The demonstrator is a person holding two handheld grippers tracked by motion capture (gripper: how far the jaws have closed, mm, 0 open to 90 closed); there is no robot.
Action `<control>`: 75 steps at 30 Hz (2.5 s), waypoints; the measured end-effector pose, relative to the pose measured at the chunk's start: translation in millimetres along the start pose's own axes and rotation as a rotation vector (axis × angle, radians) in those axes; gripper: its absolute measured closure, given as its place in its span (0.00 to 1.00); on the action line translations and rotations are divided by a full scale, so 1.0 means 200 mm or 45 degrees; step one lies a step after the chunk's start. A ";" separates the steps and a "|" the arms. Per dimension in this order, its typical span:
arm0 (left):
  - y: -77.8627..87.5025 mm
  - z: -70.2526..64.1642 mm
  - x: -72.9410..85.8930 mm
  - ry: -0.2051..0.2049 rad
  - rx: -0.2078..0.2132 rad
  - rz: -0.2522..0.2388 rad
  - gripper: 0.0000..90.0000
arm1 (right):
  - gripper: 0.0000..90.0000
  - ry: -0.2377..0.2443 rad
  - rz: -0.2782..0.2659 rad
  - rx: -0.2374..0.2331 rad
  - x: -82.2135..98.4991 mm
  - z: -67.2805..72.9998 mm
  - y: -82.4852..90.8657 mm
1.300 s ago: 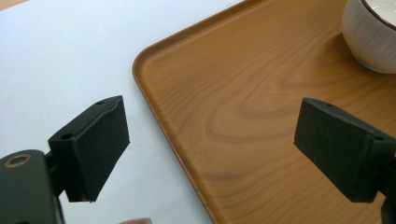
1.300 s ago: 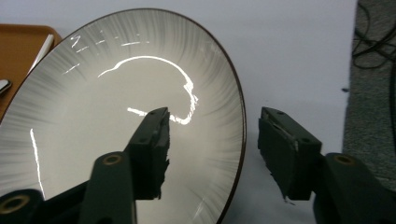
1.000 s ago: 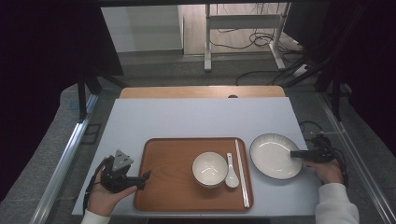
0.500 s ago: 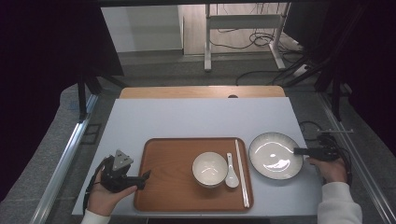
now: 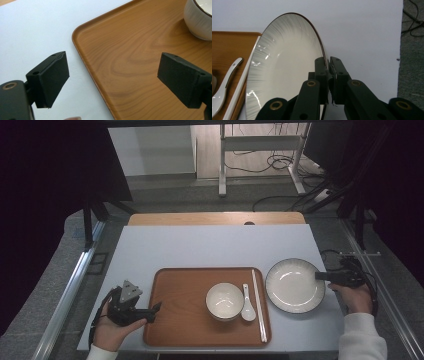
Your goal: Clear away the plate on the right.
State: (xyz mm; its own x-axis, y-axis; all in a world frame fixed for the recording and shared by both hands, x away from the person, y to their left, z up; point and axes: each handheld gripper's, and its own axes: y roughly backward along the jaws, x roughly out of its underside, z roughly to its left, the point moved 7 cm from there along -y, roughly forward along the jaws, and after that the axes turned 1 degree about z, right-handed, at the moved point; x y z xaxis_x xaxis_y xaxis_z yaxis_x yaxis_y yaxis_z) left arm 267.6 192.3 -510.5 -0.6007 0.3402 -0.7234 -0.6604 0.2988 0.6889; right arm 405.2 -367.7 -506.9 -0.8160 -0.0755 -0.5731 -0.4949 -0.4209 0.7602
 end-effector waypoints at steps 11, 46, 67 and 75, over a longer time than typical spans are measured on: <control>-0.02 -0.01 0.00 -0.008 0.018 0.008 0.11 | 0.94 0.008 -0.143 -0.005 -0.05 0.02 0.14; -0.03 0.04 0.00 0.033 0.012 0.006 0.11 | 0.94 0.181 -0.269 -0.354 -0.19 0.49 0.19; 0.04 -0.06 -0.15 0.060 0.107 -0.074 0.11 | 0.94 0.271 -0.303 -0.438 -0.21 0.71 0.18; 0.05 -0.22 -0.33 0.053 0.274 -0.147 0.15 | 0.94 0.315 -0.296 -0.450 -0.22 0.79 0.17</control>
State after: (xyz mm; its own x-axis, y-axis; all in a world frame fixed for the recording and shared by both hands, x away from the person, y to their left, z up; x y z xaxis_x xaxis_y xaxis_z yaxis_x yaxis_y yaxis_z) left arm 281.3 133.0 -457.4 -0.5478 0.2570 -0.7962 -0.6175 0.5179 0.5920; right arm 377.9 -236.3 -408.2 -0.5793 -0.1371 -0.8035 -0.4891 -0.7302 0.4771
